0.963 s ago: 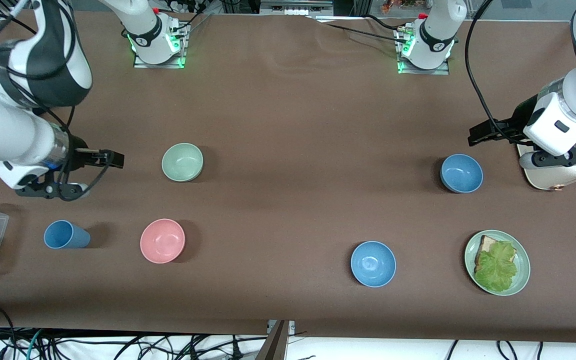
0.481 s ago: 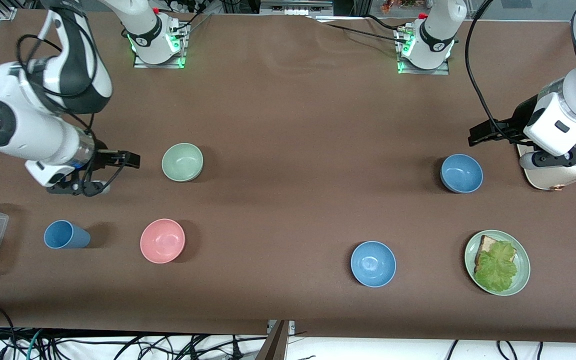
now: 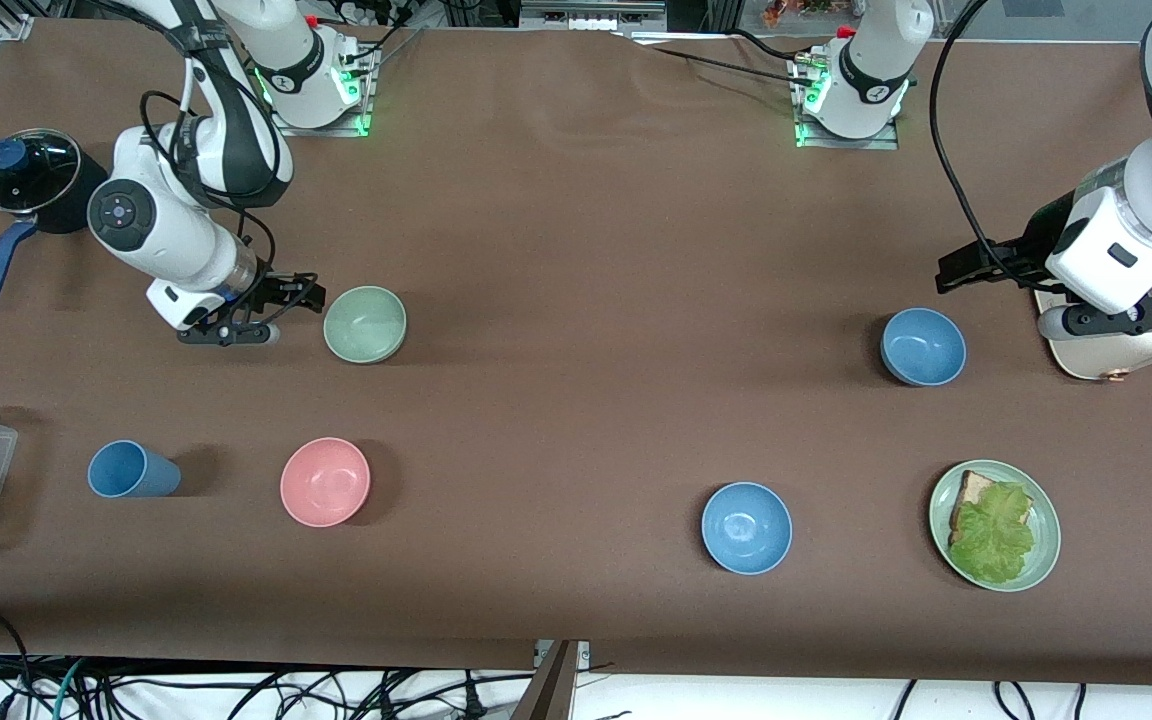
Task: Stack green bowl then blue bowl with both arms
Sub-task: 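Reach the right gripper down to the pale green bowl, then grasp the green bowl rim with the right gripper and carry it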
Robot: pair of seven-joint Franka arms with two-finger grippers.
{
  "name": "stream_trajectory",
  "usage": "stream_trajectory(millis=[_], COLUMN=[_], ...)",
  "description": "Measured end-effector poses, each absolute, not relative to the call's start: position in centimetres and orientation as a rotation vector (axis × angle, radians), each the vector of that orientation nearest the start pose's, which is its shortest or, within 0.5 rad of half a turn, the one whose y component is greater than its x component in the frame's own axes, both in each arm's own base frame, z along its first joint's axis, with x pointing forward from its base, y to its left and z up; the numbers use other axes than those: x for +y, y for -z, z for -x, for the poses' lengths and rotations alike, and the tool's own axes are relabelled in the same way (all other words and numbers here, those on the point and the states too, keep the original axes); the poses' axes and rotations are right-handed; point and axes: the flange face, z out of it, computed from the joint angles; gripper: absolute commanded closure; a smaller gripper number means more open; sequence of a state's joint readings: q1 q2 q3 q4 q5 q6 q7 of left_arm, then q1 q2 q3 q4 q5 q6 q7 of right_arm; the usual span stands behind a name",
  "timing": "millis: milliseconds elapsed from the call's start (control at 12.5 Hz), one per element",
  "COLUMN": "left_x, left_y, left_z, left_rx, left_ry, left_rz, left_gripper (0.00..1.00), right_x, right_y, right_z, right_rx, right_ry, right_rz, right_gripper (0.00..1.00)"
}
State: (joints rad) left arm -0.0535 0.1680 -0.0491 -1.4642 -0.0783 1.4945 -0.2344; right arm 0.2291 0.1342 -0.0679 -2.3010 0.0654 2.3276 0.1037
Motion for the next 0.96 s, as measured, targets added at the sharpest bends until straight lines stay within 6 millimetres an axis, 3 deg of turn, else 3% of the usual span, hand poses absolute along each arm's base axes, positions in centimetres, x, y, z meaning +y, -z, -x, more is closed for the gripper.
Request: stream_trajectory(millis=[160, 561, 642, 802, 882, 963], left_x=[-6.8, -6.9, -6.9, -6.8, -6.8, -6.8], left_y=[-57.0, -56.8, -56.7, -56.7, -56.7, -56.7], left_z=[-59.2, -59.3, -59.3, -59.3, -59.3, -59.3], left_rx=[-0.208, -0.207, -0.207, -0.208, -0.209, -0.21], left_ry=[-0.245, -0.251, -0.252, -0.253, -0.253, -0.253], left_rz=[3.188, 3.187, 3.187, 3.187, 3.187, 3.186], left_gripper=[0.0, 0.0, 0.0, 0.0, 0.0, 0.0], right_x=[8.8, 9.8, 10.2, 11.6, 11.9, 12.0], right_y=[-26.2, -23.0, -22.0, -20.2, -19.8, -19.8], right_z=[-49.1, -48.2, -47.9, -47.0, -46.9, -46.9], right_rx=[-0.033, -0.052, -0.05, -0.048, -0.048, -0.047], right_ry=[-0.141, -0.104, -0.093, -0.089, -0.094, -0.092], right_rz=[3.117, 3.118, 3.118, 3.116, 3.115, 3.115], right_gripper=[0.06, 0.36, 0.49, 0.93, 1.0, 1.0])
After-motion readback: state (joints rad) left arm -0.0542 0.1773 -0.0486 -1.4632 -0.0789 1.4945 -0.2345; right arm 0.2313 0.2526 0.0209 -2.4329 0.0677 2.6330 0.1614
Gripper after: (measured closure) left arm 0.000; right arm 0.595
